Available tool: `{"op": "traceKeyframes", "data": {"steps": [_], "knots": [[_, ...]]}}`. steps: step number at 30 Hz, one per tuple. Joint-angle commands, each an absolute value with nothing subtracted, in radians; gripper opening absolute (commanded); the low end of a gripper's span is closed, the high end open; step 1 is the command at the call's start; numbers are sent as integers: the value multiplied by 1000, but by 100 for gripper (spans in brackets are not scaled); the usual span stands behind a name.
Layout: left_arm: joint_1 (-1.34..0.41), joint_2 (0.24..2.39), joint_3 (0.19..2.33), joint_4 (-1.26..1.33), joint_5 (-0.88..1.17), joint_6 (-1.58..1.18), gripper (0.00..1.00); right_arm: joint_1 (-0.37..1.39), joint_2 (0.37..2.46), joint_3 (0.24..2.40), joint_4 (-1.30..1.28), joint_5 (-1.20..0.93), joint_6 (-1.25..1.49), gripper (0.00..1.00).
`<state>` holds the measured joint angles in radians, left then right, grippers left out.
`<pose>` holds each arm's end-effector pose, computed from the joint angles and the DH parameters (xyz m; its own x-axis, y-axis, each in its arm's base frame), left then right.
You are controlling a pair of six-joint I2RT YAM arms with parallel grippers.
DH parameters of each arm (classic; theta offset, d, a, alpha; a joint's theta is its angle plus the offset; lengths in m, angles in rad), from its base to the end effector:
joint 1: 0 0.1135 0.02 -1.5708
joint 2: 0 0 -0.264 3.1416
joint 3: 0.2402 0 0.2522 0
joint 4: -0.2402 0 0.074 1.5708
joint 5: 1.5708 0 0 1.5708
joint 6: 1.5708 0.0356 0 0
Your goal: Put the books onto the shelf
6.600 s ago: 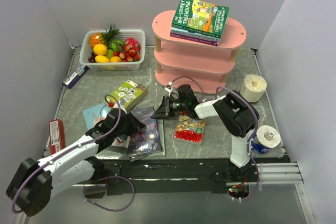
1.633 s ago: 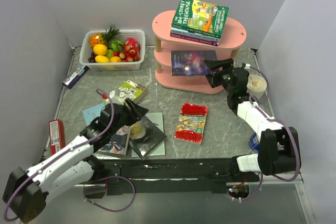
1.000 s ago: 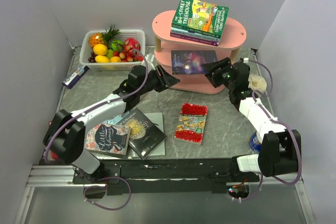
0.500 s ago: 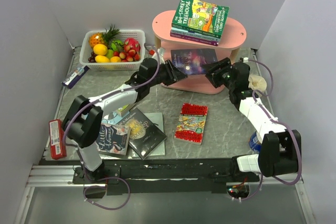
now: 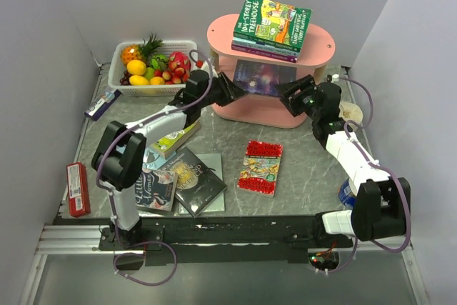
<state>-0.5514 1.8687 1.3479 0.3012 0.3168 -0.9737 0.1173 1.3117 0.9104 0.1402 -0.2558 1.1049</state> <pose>0.3733 -0.2426 0.2725 -0.7302 -0.4735 -0.4926 0.2721 0.4599 -0.8453 0.3029 0.0448 0.3002 -0.4332 0.8193 -0.3756 0.0691 0.4458 0.8925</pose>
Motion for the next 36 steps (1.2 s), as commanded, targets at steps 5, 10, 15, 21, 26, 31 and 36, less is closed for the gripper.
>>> {"op": "traceKeyframes", "data": {"steps": [5,10,15,21,26,31,36], "knots": [[-529,1801,1339,334,351,-953,36,112,1230,939,117,-267,1032,72],[-522,1576,1165,301,289,-927,43,126,1114,907,29,-250,918,72],[-522,1320,1069,119,61,-862,52,179,1020,902,-106,-178,743,72],[-517,1076,979,-260,-270,-822,59,502,1034,916,-224,91,466,62],[-489,849,798,-339,-388,-869,96,658,1005,732,-63,122,458,0],[-379,809,686,-460,-191,-905,96,643,1061,604,202,-297,565,0],[-364,631,505,-318,36,-1005,90,655,1287,635,284,-538,615,51]]}}
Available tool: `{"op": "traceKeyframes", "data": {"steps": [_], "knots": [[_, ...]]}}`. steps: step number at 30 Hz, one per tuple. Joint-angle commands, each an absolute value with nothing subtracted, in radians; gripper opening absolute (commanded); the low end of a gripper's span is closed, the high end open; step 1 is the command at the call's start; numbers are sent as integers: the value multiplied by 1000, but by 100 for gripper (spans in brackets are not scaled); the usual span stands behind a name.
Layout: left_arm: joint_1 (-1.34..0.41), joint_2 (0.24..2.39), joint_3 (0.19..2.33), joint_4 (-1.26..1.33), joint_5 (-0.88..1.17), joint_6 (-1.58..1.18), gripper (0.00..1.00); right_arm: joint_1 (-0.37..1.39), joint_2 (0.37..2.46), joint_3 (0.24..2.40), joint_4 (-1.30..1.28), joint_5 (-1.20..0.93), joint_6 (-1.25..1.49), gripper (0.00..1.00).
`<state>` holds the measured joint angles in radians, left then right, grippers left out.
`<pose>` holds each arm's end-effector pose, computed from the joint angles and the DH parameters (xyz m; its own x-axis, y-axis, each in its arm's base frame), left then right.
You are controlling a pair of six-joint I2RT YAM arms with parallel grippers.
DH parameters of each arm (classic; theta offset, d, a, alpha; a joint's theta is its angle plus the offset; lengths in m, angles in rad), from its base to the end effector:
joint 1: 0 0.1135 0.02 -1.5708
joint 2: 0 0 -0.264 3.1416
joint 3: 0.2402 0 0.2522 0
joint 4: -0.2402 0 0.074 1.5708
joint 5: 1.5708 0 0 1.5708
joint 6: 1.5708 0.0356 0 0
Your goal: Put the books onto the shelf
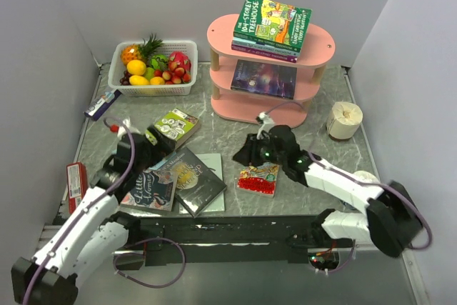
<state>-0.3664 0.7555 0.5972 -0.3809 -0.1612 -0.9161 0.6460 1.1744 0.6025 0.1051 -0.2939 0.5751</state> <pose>0.1634 -0.0566 0.2591 -0.4704 -0.6581 -0.5879 -0.2432 0.7371 -0.6305 0.1958 0.1606 0.2263 -0.7273 0.1037 -0.6785 -0.4614 0.6580 0.5951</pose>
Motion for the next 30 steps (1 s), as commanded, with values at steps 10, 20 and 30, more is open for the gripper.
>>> {"op": "traceKeyframes", "data": {"steps": [10,20,30], "knots": [[-370,586,354,-222,275,-985,40,666,1496,566,396,-724,712,69],[-402,799,281,-233,195,-1072,10,716,1558,534,423,-750,724,69],[-403,877,137,-124,153,-1132,4,738,1629,540,412,-707,721,69]]}}
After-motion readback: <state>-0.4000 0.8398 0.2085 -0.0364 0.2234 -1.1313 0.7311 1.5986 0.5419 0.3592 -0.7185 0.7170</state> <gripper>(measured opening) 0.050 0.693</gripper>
